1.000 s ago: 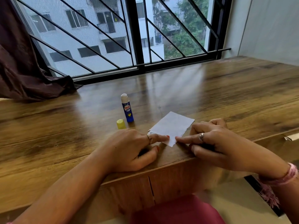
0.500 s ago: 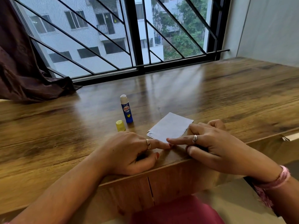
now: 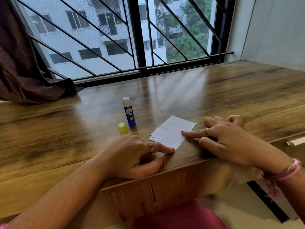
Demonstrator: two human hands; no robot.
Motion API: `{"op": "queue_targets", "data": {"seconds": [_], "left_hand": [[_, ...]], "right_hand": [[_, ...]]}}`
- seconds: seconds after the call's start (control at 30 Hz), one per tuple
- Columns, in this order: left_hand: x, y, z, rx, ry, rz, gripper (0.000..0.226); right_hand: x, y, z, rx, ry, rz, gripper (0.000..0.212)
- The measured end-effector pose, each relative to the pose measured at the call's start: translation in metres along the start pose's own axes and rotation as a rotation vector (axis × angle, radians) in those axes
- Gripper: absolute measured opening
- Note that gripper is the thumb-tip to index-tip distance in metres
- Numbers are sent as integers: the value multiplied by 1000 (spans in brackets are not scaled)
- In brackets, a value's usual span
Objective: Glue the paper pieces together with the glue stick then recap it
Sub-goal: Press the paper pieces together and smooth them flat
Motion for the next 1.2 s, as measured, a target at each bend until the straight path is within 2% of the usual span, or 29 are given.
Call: {"op": "queue_targets", "data": {"seconds": [0.23, 0.53, 0.8, 1.03, 1.2], "left_hand": [[-4, -2, 0, -2, -7, -3, 39], [-3, 0, -1, -19, 17, -17, 41], [-3, 0, -1, -20, 16, -14, 41], [-2, -2, -2, -11, 28, -15, 40], [-1, 0, -1, -29, 40, 20, 38]], "right_hand": [[-3, -2, 2, 18, -8, -5, 47], [-2, -8, 3, 8, -25, 17, 38], [-9, -31, 8, 170, -103, -3, 42], [-11, -35, 7, 205, -183, -10, 30], [-9, -35, 7, 184, -174, -6, 38]]}}
Point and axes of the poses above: each hand's wrist, its own z-axis towards the middle knuckle, its own x-axis out of the palm, y = z × x, the point moved 8 cm from there along z, towards the middle knuckle, and after that the axes turned 12 degrees about z, right-handed, at the moved point
